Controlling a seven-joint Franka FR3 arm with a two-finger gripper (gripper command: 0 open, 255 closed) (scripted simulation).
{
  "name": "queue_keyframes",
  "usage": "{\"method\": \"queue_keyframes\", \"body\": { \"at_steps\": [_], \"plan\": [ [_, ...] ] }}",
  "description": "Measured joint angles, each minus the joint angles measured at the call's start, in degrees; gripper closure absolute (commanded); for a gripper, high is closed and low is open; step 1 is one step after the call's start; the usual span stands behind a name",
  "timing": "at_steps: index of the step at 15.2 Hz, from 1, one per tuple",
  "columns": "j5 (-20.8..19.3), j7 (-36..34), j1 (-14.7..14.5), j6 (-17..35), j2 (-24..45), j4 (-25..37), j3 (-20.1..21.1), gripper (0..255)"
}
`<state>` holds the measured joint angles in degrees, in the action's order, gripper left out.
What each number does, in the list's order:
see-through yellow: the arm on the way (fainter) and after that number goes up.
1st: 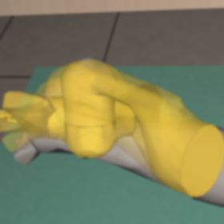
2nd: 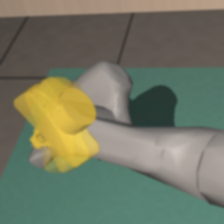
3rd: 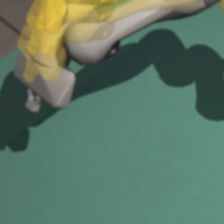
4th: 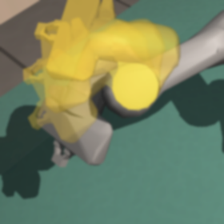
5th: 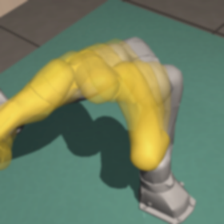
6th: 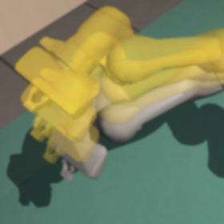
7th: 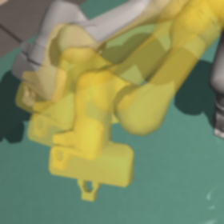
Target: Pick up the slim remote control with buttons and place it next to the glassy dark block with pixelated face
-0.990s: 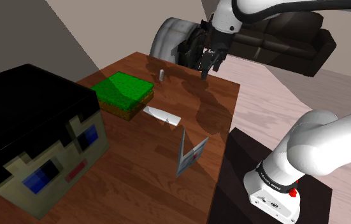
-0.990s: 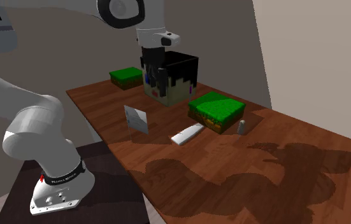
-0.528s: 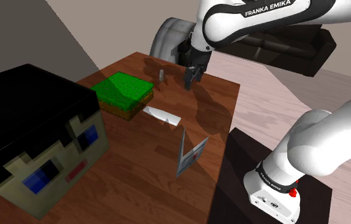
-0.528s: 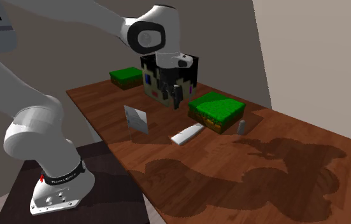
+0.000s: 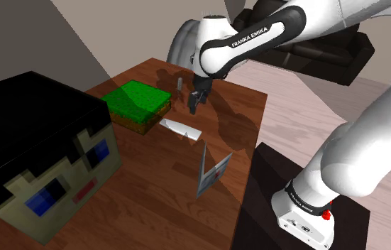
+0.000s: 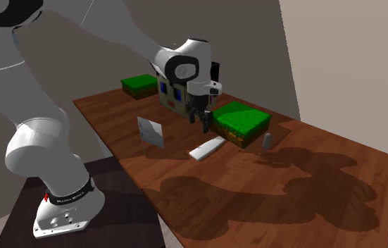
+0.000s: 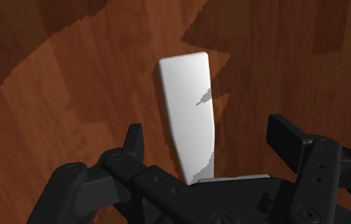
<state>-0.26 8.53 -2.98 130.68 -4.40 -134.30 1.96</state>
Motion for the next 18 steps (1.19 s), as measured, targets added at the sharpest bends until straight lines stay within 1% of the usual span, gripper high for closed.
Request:
{"method": "queue_keyframes", "body": {
  "at_steps": [3,9,12,18],
  "plan": [
    [-0.5,0.9,-0.3,3.9,7.3,3.1,0.3,0],
    [-1.8,2.5,-1.0,8.9,20.8,10.9,0.7,0],
    [-2.1,2.5,-1.2,10.4,24.0,12.4,0.8,0],
    [-2.5,2.3,-1.4,14.2,27.4,12.1,0.7,0]
  ]
}}
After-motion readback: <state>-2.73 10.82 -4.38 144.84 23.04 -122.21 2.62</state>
